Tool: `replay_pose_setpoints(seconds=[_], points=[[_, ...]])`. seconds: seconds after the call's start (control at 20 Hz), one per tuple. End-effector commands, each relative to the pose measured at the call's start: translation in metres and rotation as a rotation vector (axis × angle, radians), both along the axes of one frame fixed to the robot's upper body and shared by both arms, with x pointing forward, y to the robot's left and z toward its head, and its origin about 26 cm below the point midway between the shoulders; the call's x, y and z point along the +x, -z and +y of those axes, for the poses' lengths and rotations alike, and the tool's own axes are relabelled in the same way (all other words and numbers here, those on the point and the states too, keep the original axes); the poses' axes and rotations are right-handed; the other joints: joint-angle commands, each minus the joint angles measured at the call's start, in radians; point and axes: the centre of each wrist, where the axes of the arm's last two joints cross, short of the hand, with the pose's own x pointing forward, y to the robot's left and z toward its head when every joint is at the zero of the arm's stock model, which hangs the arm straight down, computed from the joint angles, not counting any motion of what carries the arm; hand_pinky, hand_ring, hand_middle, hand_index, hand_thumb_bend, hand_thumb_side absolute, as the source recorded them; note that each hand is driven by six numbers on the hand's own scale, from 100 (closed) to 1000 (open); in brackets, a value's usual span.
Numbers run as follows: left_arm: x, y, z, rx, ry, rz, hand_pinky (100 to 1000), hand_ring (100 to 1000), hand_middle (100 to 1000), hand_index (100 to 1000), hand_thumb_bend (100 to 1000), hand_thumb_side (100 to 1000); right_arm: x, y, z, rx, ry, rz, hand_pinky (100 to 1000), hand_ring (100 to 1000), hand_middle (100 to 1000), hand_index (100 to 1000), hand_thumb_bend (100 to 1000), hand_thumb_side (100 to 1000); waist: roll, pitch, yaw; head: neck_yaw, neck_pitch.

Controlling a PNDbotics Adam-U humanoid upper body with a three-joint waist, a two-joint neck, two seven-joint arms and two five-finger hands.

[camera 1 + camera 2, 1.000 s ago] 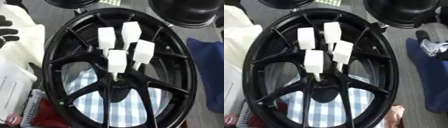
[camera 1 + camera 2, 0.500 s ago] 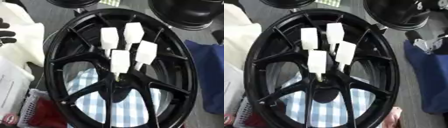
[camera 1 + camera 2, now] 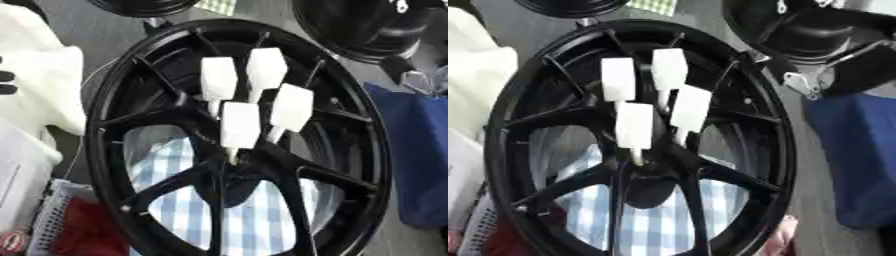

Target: Pull the pin out of the wheel hub.

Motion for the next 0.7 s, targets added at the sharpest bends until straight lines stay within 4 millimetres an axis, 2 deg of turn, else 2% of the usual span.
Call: replay_pose_setpoints(seconds=[0.05, 0.25, 0.4, 0.7], points=[[-0.003, -0.011, -0.001, 0.029, 0.015, -0.036, 663, 656, 658, 754, 126, 834, -0.004, -0.008, 0.009, 0.0, 0.013, -0.025, 860, 801, 680, 766, 100, 218, 0.001, -0.022, 0.008, -0.021, -0.013], [-0.002, -0.013, -0.002, 0.03, 0.02, -0.04, 664, 656, 658, 755, 126, 833, 0.001, -0.009, 0.018, 0.008, 0.0, -0.007, 860, 804, 680, 770, 100, 217, -0.008, -0.02, 0.024, -0.037, -0.014], [-0.002, -0.014, -0.002, 0.03, 0.022, -0.046, 664, 656, 658, 754, 126, 833, 0.006, -0.01, 0.024, 0.018, -0.026, 0.011, 862, 815, 692, 784, 100, 278, -0.014, -0.019, 0.035, -0.05, -0.016], [-0.002, -0.015, -0.002, 0.025, 0.022, -0.048, 664, 656, 658, 754, 127, 834, 0.014, -0.012, 0.037, 0.03, -0.08, 0.032, 867, 847, 737, 816, 100, 341, -0.02, -0.017, 0.049, -0.076, -0.015]])
